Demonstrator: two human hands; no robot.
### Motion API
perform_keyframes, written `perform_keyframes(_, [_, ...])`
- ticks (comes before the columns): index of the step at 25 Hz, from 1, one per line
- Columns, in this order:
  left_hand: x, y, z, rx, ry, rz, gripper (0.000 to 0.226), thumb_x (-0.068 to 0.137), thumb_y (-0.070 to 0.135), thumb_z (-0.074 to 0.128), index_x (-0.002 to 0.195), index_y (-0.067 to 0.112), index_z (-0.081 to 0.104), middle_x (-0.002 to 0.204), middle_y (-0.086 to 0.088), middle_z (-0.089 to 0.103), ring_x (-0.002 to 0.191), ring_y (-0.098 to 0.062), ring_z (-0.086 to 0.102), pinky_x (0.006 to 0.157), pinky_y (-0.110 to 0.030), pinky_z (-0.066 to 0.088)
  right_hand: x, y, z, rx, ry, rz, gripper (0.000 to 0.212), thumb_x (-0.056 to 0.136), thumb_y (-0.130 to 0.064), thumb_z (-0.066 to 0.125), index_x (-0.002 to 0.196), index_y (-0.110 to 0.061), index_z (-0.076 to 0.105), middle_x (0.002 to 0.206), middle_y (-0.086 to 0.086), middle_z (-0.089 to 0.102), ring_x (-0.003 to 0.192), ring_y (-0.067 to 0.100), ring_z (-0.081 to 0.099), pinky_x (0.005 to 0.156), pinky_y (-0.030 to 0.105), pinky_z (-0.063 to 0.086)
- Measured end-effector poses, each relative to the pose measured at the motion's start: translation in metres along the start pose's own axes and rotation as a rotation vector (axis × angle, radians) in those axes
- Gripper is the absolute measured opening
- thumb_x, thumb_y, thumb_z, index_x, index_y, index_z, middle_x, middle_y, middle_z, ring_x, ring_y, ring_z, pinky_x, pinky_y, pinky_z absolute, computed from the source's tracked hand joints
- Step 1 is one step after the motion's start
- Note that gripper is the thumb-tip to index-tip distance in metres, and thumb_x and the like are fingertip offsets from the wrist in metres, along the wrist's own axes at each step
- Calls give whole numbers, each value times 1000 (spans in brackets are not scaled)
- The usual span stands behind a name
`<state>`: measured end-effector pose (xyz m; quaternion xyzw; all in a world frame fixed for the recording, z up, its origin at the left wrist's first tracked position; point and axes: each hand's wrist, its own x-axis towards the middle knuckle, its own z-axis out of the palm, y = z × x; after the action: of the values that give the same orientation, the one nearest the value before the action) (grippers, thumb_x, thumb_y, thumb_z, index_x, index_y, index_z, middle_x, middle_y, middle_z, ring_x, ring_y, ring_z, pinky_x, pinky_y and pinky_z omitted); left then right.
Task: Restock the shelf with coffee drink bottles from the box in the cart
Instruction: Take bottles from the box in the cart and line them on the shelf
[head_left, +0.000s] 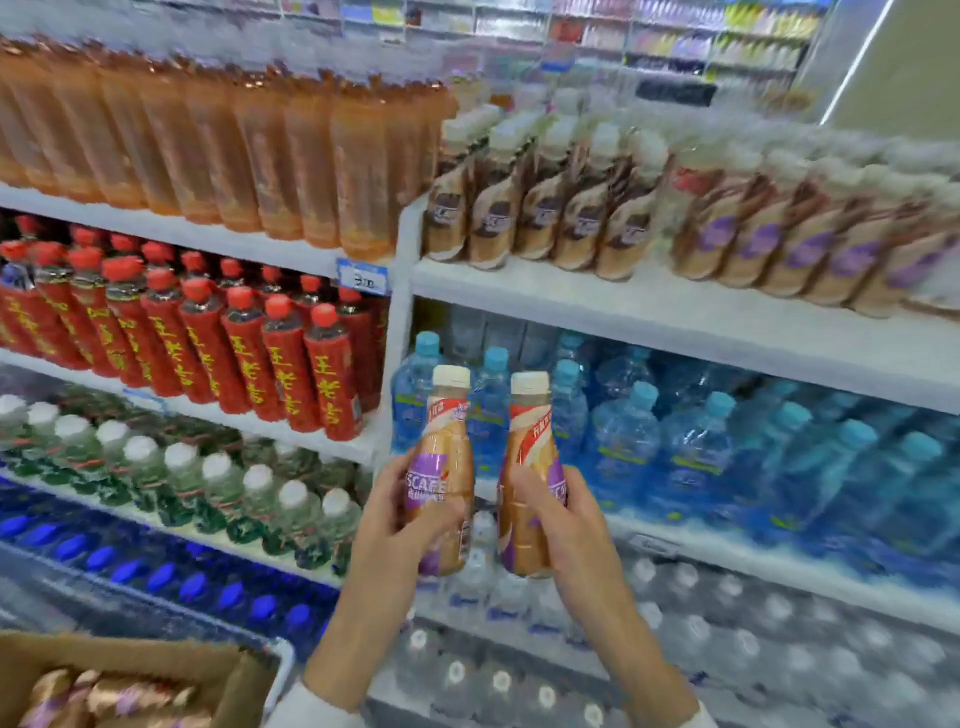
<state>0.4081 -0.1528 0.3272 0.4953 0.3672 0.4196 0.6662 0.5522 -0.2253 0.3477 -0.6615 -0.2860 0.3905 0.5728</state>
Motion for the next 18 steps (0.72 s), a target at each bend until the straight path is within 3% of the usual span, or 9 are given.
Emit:
perform_keyframes(3, [10, 1, 65, 5, -143, 4, 60, 67, 18, 79, 123, 25, 60, 102, -3, 70, 72, -3, 67, 51, -16, 49, 0, -10, -63, -15, 119, -19, 33, 75, -67, 68, 93, -39, 66, 95, 1, 72, 89, 26, 70, 89, 52, 55])
perform_keyframes(8, [23, -1, 175, 29, -264, 37, 72, 56, 27, 82, 124, 25, 59, 102, 2, 74, 81, -8, 71, 59, -22, 54, 3, -26, -181, 14, 221, -64, 28, 85, -54, 67, 97, -29, 66, 94, 3, 72, 85, 19, 71, 77, 35, 55])
perform_keyframes(12, [30, -4, 261, 54, -264, 94, 79, 47, 39, 83, 121, 25, 62, 100, 4, 75, 81, -9, 71, 62, -23, 56, 16, -41, -271, 13, 266, -114, 35, 80, -59, 71, 96, -28, 66, 95, 7, 71, 80, 24, 69, 72, 35, 55])
perform_keyframes(16, [45, 2, 340, 88, -278, 180, 61, 55, 21, 87, 111, 23, 66, 86, 7, 76, 73, -4, 70, 61, -17, 55, 45, -73, -344, 12, 305, -227, 29, 85, -54, 70, 98, -29, 65, 89, -1, 72, 81, 17, 71, 76, 36, 57])
perform_keyframes(18, [59, 7, 375, 115, -276, 216, 56, 63, 9, 88, 113, 21, 66, 90, 4, 75, 76, -5, 69, 61, -16, 54, 66, -92, -371, 0, 349, -289, 30, 86, -55, 69, 98, -29, 62, 87, -5, 70, 85, 19, 69, 77, 35, 54])
